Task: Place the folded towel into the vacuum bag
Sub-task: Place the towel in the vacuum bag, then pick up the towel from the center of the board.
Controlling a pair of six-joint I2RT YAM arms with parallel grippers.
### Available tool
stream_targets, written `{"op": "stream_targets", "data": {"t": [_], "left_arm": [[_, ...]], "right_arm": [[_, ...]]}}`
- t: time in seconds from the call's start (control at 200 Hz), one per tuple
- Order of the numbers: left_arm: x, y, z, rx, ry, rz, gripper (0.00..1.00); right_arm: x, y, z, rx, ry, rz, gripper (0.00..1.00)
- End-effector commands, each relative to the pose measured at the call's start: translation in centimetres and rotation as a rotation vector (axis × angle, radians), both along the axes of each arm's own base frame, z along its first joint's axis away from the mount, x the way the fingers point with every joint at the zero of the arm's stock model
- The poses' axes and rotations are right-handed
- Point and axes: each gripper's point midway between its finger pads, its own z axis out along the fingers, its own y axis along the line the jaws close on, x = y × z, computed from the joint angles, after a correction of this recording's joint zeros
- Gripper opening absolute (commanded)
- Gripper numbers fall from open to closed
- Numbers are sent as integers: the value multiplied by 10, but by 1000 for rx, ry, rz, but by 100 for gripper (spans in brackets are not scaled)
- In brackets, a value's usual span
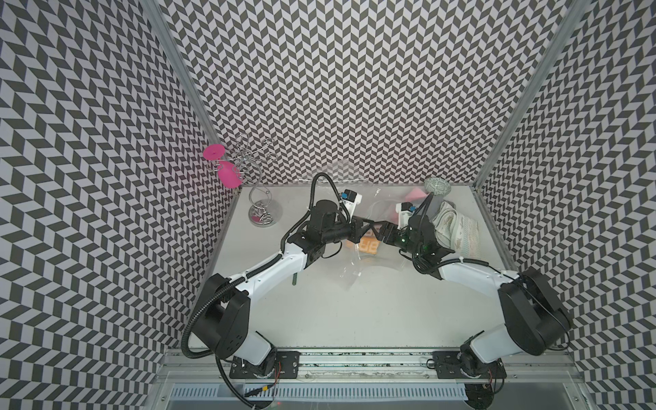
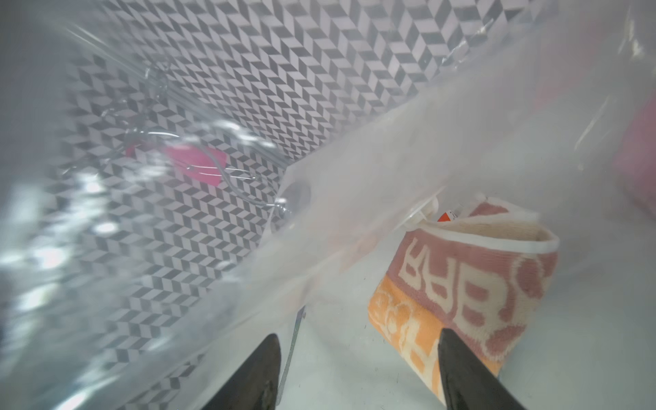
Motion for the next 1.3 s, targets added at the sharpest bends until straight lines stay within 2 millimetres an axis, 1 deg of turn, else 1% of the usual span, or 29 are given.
{"op": "stream_targets", "data": {"t": [0.0, 0.015, 0.07, 0.115, 0.17, 0.205, 0.275, 0.3, 0.375, 0.426, 0.471, 0.511, 0.586, 0.701, 0.816, 0.876, 0.921, 0.971, 1.046, 1.187, 1.297], "left_arm": [[14, 5, -19, 24, 35, 79, 0], [15, 5, -20, 25, 37, 81, 0], [16, 5, -25, 33, 45, 83, 0], [17, 5, -28, 37, 51, 86, 0], [17, 4, -32, 39, 62, 86, 0], [17, 4, -34, 40, 67, 86, 0], [18, 3, -35, 39, 74, 86, 0], [18, 3, -35, 40, 73, 84, 0], [18, 3, -32, 45, 66, 82, 0], [19, 3, -30, 49, 58, 84, 0], [20, 3, -28, 50, 53, 83, 0], [20, 3, -26, 47, 50, 83, 0], [19, 2, -26, 42, 52, 77, 0], [18, 1, -24, 37, 55, 71, 0], [18, 1, -21, 39, 46, 69, 0], [18, 1, -20, 40, 42, 70, 0], [18, 2, -21, 42, 43, 70, 0], [17, 2, -21, 43, 42, 68, 0], [16, 2, -21, 46, 39, 64, 0], [16, 3, -18, 53, 22, 66, 0], [16, 5, -18, 61, 15, 70, 0]], "right_arm": [[-19, -28, 16, -56, -40, -49, 68], [-22, -32, 18, -57, -42, -62, 68], [-26, -58, 22, -53, -50, -152, 69], [-28, -82, 26, -30, -57, -236, 69], [-28, -113, 26, -3, -38, -339, 69], [-24, -134, 25, 4, -25, -399, 70], [-16, -165, 22, -27, -13, -474, 71], [-13, -177, 17, -53, 12, -508, 71], [-1, -212, 8, -127, 71, -609, 75], [7, -237, 5, -146, 114, -674, 78], [14, -251, 3, -140, 139, -698, 79], [21, -262, 6, -139, 149, -719, 81], [29, -285, 6, -169, 195, -805, 83], [29, -321, -1, -194, 262, -921, 89], [27, -355, -15, -134, 320, -969, 89], [30, -365, -21, -94, 331, -960, 89], [37, -367, -23, -69, 332, -923, 88], [49, -358, -20, -64, 310, -824, 87], [60, -352, -18, -67, 331, -764, 87], [75, -347, -16, -48, 345, -720, 87], [84, -339, -26, -32, 397, -704, 87]]}}
